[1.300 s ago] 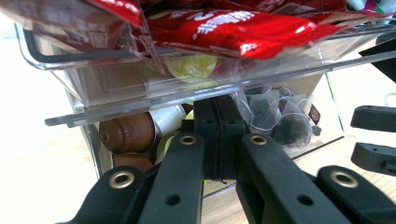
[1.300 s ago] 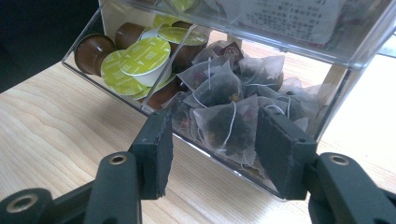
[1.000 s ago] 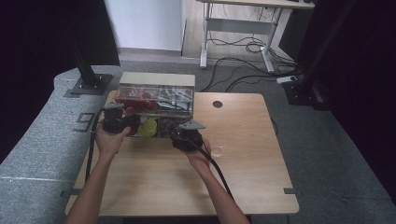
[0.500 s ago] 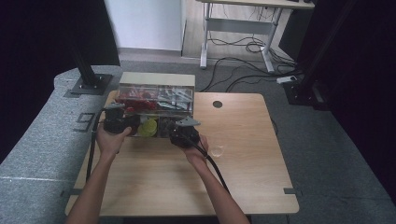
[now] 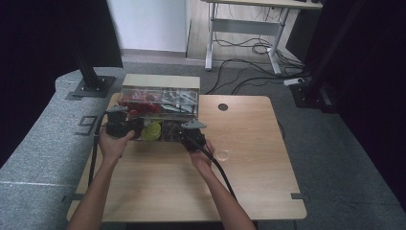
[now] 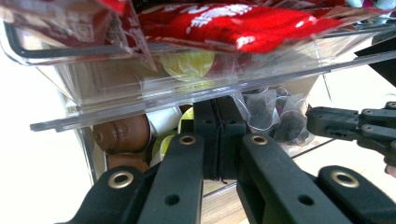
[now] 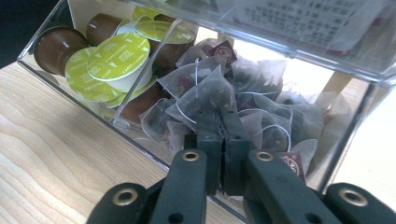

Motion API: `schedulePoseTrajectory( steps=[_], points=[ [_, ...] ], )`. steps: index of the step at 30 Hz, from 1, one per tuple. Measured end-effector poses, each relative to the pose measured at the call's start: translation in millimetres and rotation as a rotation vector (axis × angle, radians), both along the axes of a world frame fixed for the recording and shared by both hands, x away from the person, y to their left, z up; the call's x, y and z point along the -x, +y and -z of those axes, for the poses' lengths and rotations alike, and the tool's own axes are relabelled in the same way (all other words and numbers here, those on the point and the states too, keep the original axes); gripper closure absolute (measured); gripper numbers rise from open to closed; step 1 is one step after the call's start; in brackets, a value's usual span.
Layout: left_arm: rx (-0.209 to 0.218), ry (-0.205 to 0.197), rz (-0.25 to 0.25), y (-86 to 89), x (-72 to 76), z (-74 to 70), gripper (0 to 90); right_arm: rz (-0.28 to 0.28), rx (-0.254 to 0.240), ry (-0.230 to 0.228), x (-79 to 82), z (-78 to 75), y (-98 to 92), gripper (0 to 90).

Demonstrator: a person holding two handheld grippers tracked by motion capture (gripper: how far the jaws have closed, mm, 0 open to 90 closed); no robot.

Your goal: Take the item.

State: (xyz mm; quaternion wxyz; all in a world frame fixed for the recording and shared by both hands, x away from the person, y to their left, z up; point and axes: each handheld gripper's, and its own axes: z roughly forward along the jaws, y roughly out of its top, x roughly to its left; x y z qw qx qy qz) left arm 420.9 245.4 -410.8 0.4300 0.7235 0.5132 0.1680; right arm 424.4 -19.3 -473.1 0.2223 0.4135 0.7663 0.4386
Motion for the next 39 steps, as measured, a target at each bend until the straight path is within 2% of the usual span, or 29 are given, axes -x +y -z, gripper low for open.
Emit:
schedulePoseTrajectory(
  steps=[2, 7, 13, 25, 39],
  points=[
    [0.005, 0.001, -0.003, 0.6, 0.3, 0.1, 89.1, 0.004, -0.027, -0.002, 1.0, -4.0, -4.7, 88.5],
    [0.003, 0.001, -0.006, 1.8, 0.5, 0.0, 89.3, 0.004, -0.04, -0.035, 5.3, -13.6, -14.0, 88.7],
    [0.011, 0.003, -0.003, 0.0, 0.1, 0.2, 89.3, 0.004, -0.077, -0.043, 10.4, -21.9, -23.3, 88.6],
    [0.005, 0.003, 0.001, -3.0, 0.0, -0.8, 89.7, -0.032, -0.103, -0.074, 23.9, -33.1, -31.6, 88.6],
    [-0.001, 0.003, 0.001, -4.6, 0.3, -1.1, 89.5, -0.062, -0.106, -0.102, 36.7, -44.2, -40.3, 88.5]
  ],
)
